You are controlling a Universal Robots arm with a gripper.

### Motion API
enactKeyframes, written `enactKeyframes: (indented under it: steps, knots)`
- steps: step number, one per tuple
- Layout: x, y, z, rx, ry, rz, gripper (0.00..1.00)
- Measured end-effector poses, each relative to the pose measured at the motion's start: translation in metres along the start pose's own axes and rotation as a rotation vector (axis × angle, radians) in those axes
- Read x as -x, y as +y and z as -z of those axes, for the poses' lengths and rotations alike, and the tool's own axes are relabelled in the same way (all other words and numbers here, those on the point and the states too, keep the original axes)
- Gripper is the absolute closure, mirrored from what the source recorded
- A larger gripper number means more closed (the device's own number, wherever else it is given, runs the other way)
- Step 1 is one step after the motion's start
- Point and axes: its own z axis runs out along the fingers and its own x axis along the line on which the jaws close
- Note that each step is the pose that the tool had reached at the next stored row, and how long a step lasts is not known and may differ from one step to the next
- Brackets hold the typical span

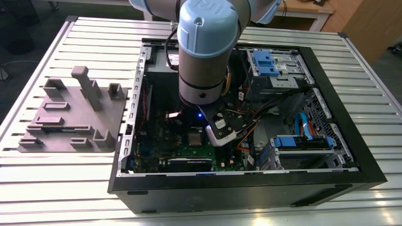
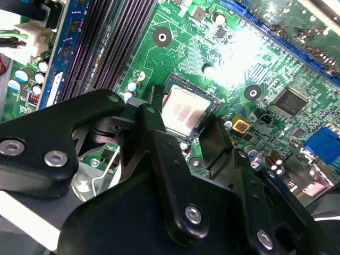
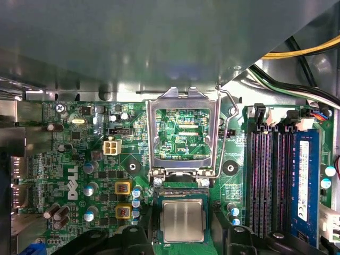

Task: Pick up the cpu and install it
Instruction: 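Place the cpu into insertion slot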

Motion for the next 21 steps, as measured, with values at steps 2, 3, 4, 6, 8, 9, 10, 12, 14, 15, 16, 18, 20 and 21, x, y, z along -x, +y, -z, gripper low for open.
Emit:
enactKeyframes:
  steps: [2,3,4,6,8,9,10,12,14,15,16,18,20,21]
  knots:
    - [0.0000,0.0000,0.0000,0.0000,0.0000,0.000,0.45]
    - [0.0000,0.0000,0.0000,0.0001,0.0000,0.000,0.45]
    - [0.0000,0.0000,0.0000,0.0001,-0.0001,0.000,0.45]
    - [0.0000,0.0000,0.0000,0.0001,0.0000,0.000,0.47]
    - [0.0001,0.0000,0.0004,-0.0001,-0.0001,0.000,0.53]
    - [0.0001,0.0000,0.0004,0.0001,-0.0001,0.000,0.53]
    - [0.0001,0.0000,0.0005,0.0002,-0.0001,0.000,0.57]
    - [0.0000,0.0000,0.0009,0.0002,-0.0001,0.000,0.57]
    - [0.0000,0.0000,0.0042,0.0000,0.0000,0.000,0.57]
    - [0.0000,0.0000,0.0059,-0.0001,0.0001,0.000,0.57]
    - [0.0001,0.0000,0.0062,0.0001,0.0000,0.000,0.57]
    - [0.0001,0.0000,0.0056,0.0005,-0.0002,0.000,0.57]
    - [0.0001,0.0000,0.0049,0.0001,0.0000,0.000,0.57]
    - [0.0001,0.0000,0.0049,-0.0001,0.0001,0.000,0.57]
